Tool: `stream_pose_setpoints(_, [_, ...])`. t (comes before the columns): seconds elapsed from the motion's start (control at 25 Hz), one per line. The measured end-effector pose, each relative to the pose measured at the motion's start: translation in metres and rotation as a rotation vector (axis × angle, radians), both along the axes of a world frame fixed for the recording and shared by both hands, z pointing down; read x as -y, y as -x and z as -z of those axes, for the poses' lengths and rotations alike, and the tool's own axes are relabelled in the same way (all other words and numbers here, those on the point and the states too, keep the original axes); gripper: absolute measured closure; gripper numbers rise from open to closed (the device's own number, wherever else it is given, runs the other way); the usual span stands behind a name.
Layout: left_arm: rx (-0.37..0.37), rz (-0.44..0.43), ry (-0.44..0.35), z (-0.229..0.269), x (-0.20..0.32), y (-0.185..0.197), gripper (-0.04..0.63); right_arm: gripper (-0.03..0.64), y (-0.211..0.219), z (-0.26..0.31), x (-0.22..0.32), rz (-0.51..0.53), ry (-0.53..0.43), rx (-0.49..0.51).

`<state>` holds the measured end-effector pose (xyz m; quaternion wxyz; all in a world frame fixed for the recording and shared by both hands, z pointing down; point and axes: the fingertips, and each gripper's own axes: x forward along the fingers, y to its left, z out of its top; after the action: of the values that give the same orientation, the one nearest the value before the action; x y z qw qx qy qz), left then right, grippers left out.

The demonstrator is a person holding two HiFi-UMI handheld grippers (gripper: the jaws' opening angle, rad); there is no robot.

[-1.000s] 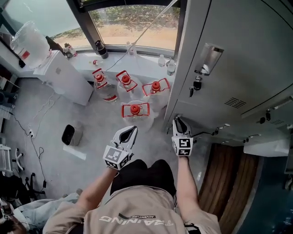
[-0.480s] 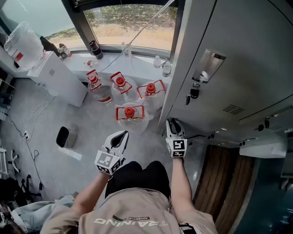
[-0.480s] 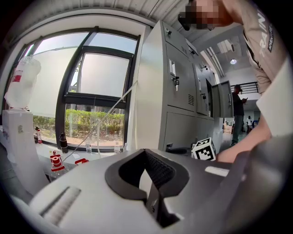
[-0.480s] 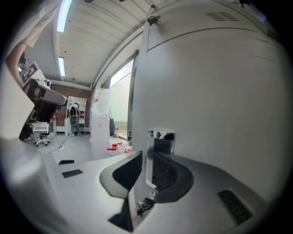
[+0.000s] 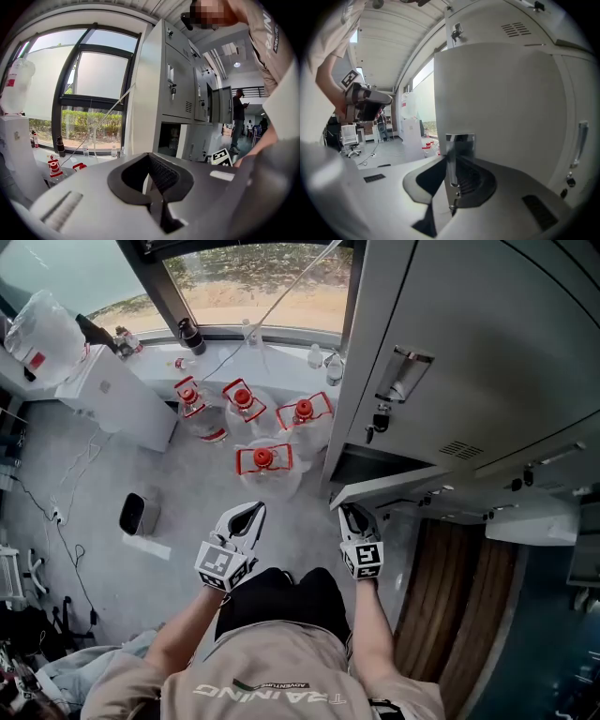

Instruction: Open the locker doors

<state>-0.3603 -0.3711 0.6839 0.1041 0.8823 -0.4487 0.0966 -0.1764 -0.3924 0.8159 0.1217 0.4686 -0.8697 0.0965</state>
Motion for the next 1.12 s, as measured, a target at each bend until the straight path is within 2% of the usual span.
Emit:
stream_pose_setpoints(0.36, [-0.011, -0.109, 0.049, 0.022, -0.044, -0.046, 0.588, 0.572, -0.073, 0.007, -0.115, -0.169, 0.103, 0.005])
stream_pose_setpoints(0.52, [-0.010, -0.153, 0.065, 0.045, -0.058, -0.067, 0.588, 0.572, -0.102, 0.026, -0.143, -0.223, 0.128, -0.007])
stream_pose_setpoints(0.72, [-0.039, -0.207, 0.013, 0.088, -0.070, -0.087, 0.588, 0.572, -0.115, 0.064, -0.168, -0.237, 0.104, -0.061])
stream_pose_setpoints(0.92, [-0.088, -0.216, -0.017, 0.106, -0.088, -0.096, 0.588, 0.572, -0.127, 0.104, -0.194, -0.283, 0.073, -0.058])
stream_pose_setpoints(1.12, [-0.141, -0.201, -0.019, 0.111, -0.105, -0.114, 0.588, 0.572, -0.139, 0.141, -0.216, -0.281, 0.033, -0.035])
